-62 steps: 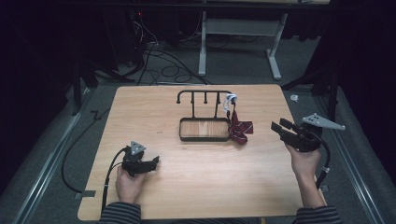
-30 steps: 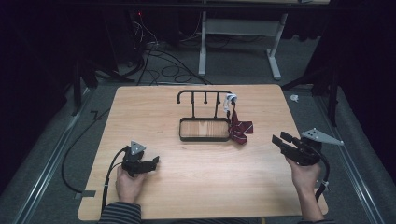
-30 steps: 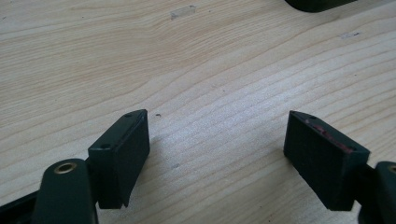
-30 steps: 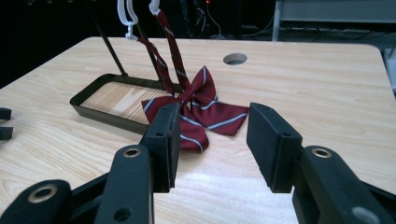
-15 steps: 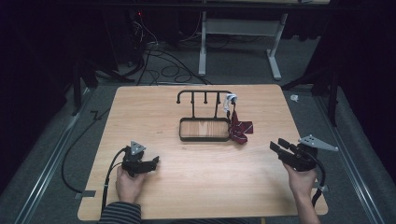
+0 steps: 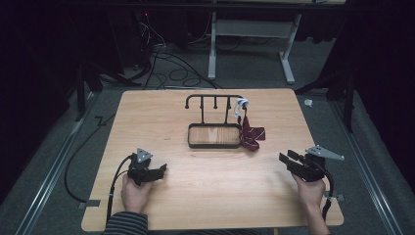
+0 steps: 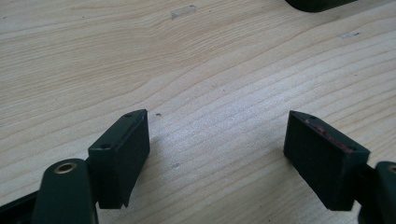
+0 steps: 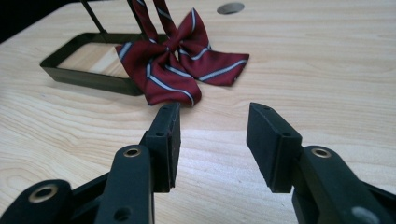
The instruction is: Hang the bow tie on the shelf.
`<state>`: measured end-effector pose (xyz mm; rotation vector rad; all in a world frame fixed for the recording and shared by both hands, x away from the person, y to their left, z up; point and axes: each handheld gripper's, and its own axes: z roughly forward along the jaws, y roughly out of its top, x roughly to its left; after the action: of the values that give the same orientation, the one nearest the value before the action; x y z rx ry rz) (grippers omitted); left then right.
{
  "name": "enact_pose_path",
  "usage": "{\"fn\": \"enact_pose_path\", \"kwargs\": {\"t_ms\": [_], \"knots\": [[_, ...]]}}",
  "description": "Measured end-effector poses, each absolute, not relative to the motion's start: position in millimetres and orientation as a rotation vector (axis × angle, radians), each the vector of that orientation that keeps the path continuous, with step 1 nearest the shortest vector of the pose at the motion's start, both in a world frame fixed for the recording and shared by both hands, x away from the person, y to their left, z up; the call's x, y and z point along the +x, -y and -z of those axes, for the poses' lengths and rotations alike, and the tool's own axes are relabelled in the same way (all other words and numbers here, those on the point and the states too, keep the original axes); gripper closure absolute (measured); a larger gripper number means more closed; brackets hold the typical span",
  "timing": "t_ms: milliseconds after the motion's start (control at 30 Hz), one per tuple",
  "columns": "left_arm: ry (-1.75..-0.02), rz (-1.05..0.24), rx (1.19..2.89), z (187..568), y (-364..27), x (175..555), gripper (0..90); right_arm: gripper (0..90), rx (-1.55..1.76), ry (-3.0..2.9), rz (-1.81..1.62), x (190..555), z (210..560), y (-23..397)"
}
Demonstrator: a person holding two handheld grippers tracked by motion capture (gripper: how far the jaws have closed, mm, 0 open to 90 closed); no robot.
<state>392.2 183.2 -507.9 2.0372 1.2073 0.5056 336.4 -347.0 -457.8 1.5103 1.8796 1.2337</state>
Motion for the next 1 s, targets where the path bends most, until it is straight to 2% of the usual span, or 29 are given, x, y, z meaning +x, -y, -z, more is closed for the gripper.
{"fn": "enact_pose_path", "kwargs": {"t_ms": [1000], "knots": [[-1.207,-0.506,2.037,507.9,-183.2,392.2,22.9,56.6,1.55,-1.963,-1.006,361.1,496.1,332.9]]}}
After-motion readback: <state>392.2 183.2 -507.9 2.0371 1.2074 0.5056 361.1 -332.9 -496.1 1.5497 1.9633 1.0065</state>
